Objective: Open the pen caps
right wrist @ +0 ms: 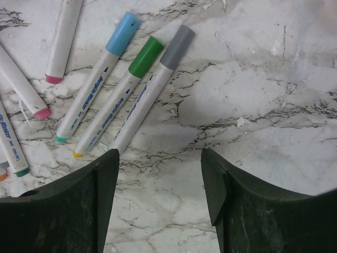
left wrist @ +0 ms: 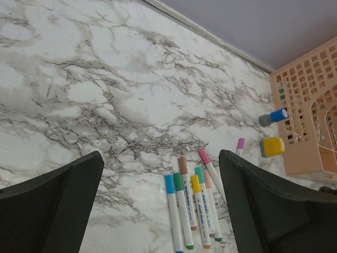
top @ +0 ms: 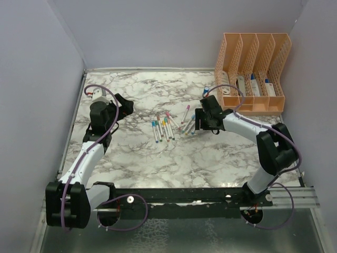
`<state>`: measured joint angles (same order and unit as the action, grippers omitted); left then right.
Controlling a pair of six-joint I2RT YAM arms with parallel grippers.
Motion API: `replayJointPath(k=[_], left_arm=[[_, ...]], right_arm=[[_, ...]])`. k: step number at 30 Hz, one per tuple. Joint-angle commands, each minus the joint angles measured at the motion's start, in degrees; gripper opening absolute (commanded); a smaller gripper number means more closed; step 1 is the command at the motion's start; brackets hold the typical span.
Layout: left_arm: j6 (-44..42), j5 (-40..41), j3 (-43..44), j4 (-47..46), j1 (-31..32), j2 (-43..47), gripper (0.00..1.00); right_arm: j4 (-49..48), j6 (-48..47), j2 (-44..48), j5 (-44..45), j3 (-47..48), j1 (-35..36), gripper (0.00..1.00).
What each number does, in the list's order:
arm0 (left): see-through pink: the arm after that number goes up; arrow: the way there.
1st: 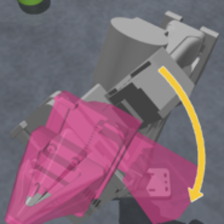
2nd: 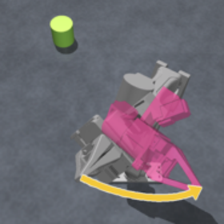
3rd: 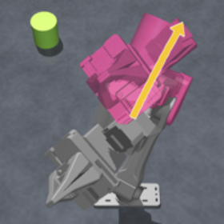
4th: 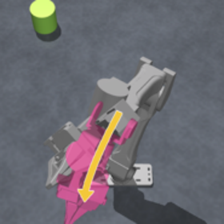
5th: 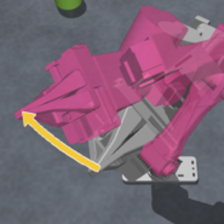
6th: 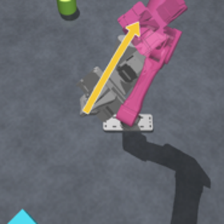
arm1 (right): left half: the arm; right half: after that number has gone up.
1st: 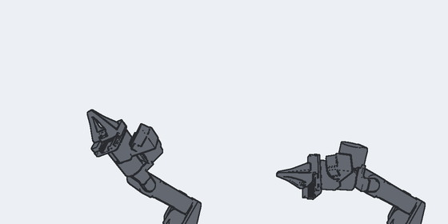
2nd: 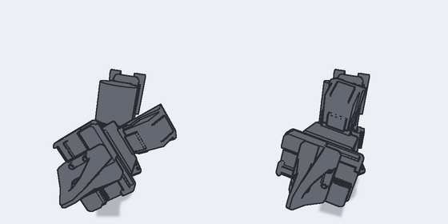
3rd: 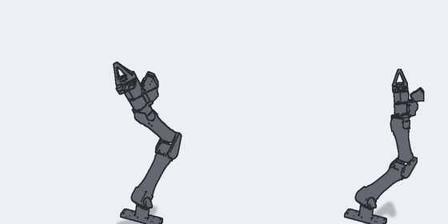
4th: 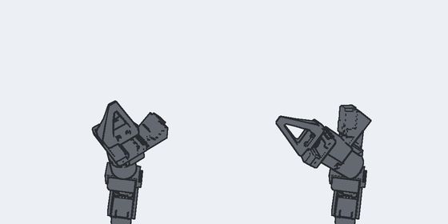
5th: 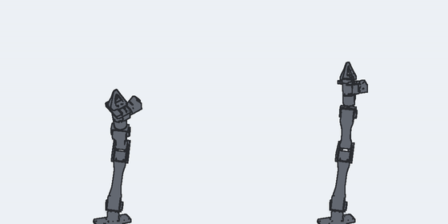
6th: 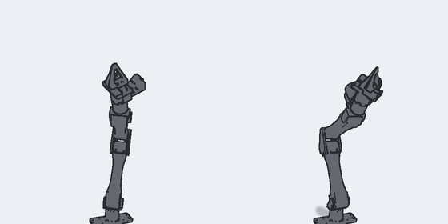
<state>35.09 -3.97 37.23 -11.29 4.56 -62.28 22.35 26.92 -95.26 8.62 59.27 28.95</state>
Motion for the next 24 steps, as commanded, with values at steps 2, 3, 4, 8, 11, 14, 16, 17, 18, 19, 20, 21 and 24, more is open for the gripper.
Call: replayJointPath(k=[2, 3, 4, 8, 11, 14, 16, 17, 18, 19, 20, 21, 24], left_arm=[[-0.84, -1.83, -0.25, -0.54, -0.25, 0.69, 0.94], [-0.92, -1.90, -0.23, -0.51, -0.25, 0.60, 0.94], [-1.06, -1.92, -0.15, -0.51, -0.25, 0.51, 0.94], [-1.22, -1.83, 0.00, -0.49, -0.25, 0.24, 0.94], [-1.16, -1.84, 0.16, -0.54, -0.25, 0.06, 0.94], [-1.20, -1.76, 0.08, -0.60, -0.27, -0.19, 0.94], [-1.09, -1.75, 0.08, -0.60, -0.25, -0.29, 0.93], [-1.09, -1.75, 0.07, -0.61, -0.25, -0.30, 0.93], [-1.10, -1.69, -0.03, -0.60, -0.25, -0.23, 0.93], [-1.01, -1.60, -0.17, -0.70, -0.25, -0.21, 0.93], [-1.04, -1.57, -0.29, -0.75, -0.25, -0.17, 0.93], [-0.92, -1.50, -0.46, -0.82, -0.25, -0.15, 0.93], [-0.82, -1.59, -0.66, -1.00, -0.25, -0.20, 0.93]], right_arm=[[-2.53, 0.45, -2.46, 1.72, 2.37, 0.05, 0.62], [-2.69, 0.37, -2.94, 1.64, 2.61, 0.05, 0.62], [-2.79, 0.34, -3.41, 1.51, 2.92, 0.05, 0.62], [-3.02, 0.12, -5.09, 0.62, 4.16, 0.05, 0.62], [-2.93, -0.05, -6.25, 0.22, 5.26, 0.05, 0.62], [-2.43, -0.02, -7.70, -0.09, 6.00, 0.05, 0.61], [-1.98, 0.00, -8.44, -0.18, 6.33, 0.04, 0.61], [-1.94, -0.04, -8.63, -0.31, 6.34, 0.05, 0.61], [-1.81, -0.05, -8.69, -0.28, 6.25, 0.05, 0.61], [-1.79, 0.04, -8.69, -0.27, 6.14, 0.04, 0.61], [-1.83, -0.07, -8.57, -0.34, 5.94, 0.04, 0.61], [-1.88, -0.09, -8.47, -0.33, 5.72, 0.05, 0.61], [-1.79, -0.35, -8.68, -0.40, 5.38, 0.05, 0.60]])
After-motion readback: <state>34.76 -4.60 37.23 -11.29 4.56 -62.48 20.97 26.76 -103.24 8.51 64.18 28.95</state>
